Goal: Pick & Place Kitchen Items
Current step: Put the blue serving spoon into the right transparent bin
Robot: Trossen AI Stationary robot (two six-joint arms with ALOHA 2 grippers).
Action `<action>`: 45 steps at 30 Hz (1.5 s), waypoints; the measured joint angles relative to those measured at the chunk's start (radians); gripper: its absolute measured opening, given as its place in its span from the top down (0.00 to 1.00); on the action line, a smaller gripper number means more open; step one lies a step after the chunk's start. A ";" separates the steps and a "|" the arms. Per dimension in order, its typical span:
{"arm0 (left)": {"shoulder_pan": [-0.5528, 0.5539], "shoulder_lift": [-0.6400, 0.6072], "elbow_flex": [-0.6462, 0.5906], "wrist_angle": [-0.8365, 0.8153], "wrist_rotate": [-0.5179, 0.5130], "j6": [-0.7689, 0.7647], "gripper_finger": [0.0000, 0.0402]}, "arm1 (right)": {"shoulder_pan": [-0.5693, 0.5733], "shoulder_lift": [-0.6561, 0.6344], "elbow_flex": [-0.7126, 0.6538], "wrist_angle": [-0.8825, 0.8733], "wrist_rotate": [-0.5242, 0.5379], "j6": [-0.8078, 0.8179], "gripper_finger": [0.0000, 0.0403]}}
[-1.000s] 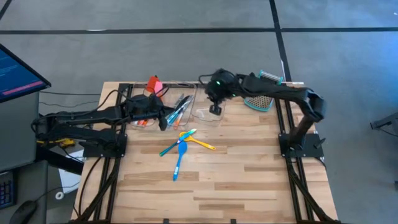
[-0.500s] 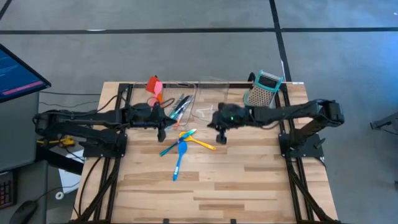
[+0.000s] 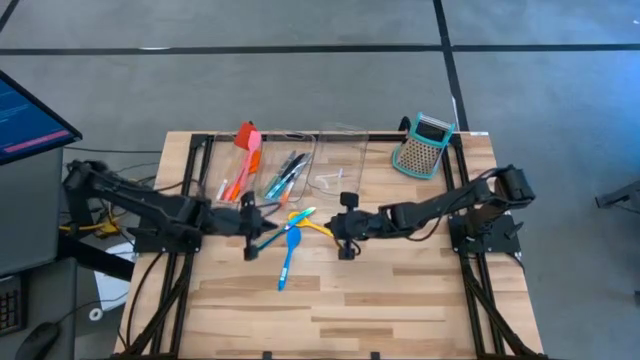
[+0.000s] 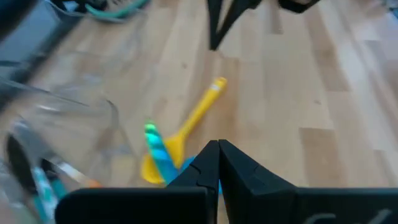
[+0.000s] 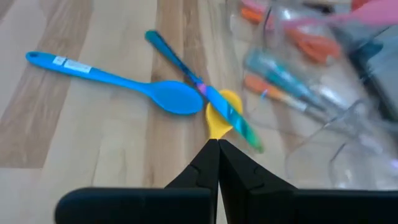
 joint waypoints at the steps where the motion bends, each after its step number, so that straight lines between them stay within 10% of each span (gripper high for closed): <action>1: -0.025 0.000 0.000 -0.008 -0.007 -0.028 1.00 | 0.003 0.009 -0.001 -0.001 0.000 0.015 1.00; 10: -0.176 0.000 0.000 -0.017 -0.015 -0.123 1.00 | 0.013 0.095 0.038 0.019 -0.008 0.169 1.00; 30: -0.311 0.094 0.000 0.017 -0.053 -0.555 1.00 | 0.063 0.267 0.399 -0.270 -0.192 -0.103 1.00; 35: -0.297 0.209 0.008 0.122 -0.071 -0.619 1.00 | 0.043 0.215 0.395 -0.412 -0.170 -0.099 1.00; 45: -0.182 0.309 0.081 0.113 -0.039 -0.667 1.00 | 0.011 -0.070 0.057 -0.147 -0.198 -0.132 1.00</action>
